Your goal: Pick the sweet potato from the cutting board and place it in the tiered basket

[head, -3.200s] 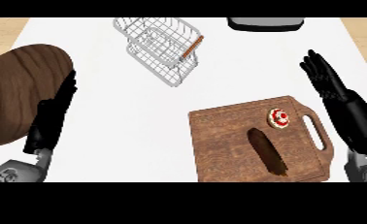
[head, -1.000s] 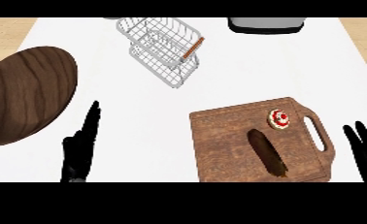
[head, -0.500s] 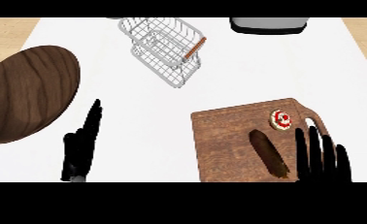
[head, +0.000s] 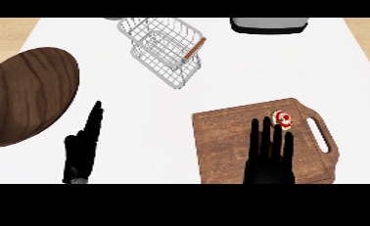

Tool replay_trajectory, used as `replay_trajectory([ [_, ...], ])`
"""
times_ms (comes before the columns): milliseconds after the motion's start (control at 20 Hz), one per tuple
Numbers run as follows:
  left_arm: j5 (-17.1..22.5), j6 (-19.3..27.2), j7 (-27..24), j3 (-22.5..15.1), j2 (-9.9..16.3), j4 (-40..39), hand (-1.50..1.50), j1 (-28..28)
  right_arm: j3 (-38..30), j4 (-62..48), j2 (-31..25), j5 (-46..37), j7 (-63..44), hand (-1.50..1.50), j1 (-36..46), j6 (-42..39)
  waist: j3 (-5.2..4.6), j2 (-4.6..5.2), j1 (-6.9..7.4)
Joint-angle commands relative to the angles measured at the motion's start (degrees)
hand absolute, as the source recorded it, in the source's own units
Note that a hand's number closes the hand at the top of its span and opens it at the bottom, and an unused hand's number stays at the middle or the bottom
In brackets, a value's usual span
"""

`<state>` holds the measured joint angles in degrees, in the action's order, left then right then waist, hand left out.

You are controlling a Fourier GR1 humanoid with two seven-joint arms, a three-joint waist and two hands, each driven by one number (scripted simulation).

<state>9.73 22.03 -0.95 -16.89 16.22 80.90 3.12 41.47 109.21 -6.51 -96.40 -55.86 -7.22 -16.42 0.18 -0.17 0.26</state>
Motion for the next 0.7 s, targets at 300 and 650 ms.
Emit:
replay_trajectory([
  [300,-2.6,1.0,3.1,-0.2,-2.3,-1.4,0.0,-1.3,-6.3,-7.0,6.4,-0.9,-3.4,-1.5,2.5,-6.5,-0.17,0.23,-0.28],
  [650,-2.3,-1.9,-1.6,1.8,-3.2,-4.4,0.0,0.2,-1.5,-5.0,6.4,0.9,-9.9,-1.5,4.7,-12.7,-0.21,0.21,-0.19],
])
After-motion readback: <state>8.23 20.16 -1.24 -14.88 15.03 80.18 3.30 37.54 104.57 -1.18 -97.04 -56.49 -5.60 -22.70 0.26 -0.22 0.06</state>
